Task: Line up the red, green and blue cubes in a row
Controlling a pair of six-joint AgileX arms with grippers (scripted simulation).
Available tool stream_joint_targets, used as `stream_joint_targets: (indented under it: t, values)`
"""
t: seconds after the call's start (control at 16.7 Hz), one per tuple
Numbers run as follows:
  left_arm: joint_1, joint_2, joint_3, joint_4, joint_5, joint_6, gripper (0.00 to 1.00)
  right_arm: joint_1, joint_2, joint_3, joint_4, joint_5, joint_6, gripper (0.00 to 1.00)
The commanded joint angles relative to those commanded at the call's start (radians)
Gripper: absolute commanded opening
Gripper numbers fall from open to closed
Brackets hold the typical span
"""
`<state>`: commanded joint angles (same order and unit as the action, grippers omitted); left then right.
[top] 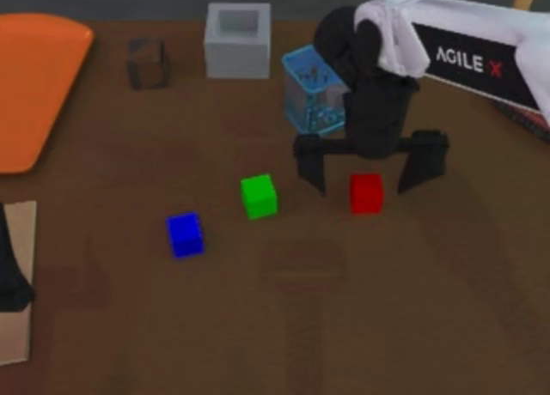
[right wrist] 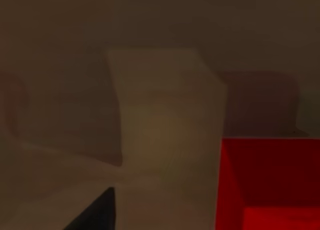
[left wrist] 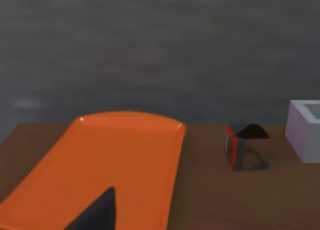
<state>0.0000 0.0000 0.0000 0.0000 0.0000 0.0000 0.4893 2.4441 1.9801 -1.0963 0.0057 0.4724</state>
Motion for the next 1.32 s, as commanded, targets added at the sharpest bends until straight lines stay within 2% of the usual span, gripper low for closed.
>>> stream_joint_targets:
  t: [0.18, 0.42, 1.2, 1.32]
  values:
    - [0.0, 0.0, 0.0, 0.0, 0.0, 0.0, 1.0, 0.002, 0.025, -0.064, 0.081, 0.0, 0.002, 1.0]
    - [0.0, 0.0, 0.0, 0.0, 0.0, 0.0, 1.0, 0.002, 0.028, -0.069, 0.086, 0.0, 0.003, 1.0]
    - [0.0, 0.0, 0.0, 0.0, 0.0, 0.0, 1.0, 0.002, 0.028, -0.069, 0.086, 0.0, 0.003, 0.02]
    - [0.0, 0.0, 0.0, 0.0, 0.0, 0.0, 1.0, 0.002, 0.028, -0.069, 0.086, 0.0, 0.003, 0.0]
